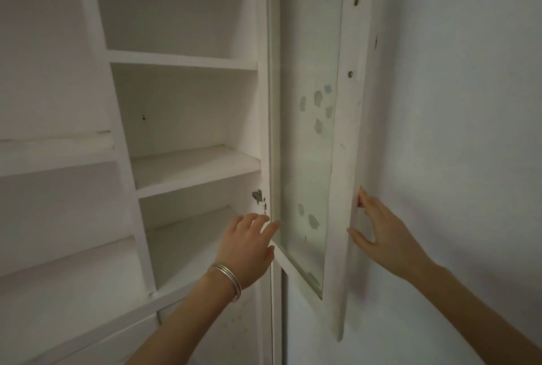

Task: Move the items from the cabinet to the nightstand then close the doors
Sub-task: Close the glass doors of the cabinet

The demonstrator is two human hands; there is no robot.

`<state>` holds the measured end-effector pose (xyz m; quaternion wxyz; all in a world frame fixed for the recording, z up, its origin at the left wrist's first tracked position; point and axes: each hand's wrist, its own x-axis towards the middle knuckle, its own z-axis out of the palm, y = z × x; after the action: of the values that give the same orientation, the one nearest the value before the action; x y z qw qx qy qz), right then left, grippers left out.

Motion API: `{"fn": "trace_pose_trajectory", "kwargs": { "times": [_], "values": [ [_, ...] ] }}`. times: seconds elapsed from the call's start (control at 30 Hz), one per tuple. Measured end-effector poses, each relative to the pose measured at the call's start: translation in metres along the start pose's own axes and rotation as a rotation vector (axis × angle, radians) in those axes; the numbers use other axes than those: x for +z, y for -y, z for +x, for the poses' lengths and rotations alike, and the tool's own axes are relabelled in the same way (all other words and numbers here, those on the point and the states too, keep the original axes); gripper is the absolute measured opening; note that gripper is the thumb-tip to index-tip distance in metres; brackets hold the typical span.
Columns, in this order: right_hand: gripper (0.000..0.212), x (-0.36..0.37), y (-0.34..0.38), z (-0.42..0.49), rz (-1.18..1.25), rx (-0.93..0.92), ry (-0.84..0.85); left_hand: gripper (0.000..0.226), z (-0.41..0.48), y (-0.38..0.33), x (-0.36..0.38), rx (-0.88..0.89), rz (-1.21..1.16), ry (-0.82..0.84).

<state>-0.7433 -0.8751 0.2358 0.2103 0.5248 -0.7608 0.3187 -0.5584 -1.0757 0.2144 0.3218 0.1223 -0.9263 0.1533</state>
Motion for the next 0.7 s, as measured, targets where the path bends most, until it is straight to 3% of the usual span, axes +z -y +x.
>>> {"fn": "trace_pose_trajectory", "kwargs": {
  "times": [0.7],
  "values": [
    [0.068, 0.059, 0.164, 0.007, -0.145, -0.181, 0.058, 0.052, -0.102, 0.125, -0.052, -0.028, 0.000, -0.026]
  ]
}}
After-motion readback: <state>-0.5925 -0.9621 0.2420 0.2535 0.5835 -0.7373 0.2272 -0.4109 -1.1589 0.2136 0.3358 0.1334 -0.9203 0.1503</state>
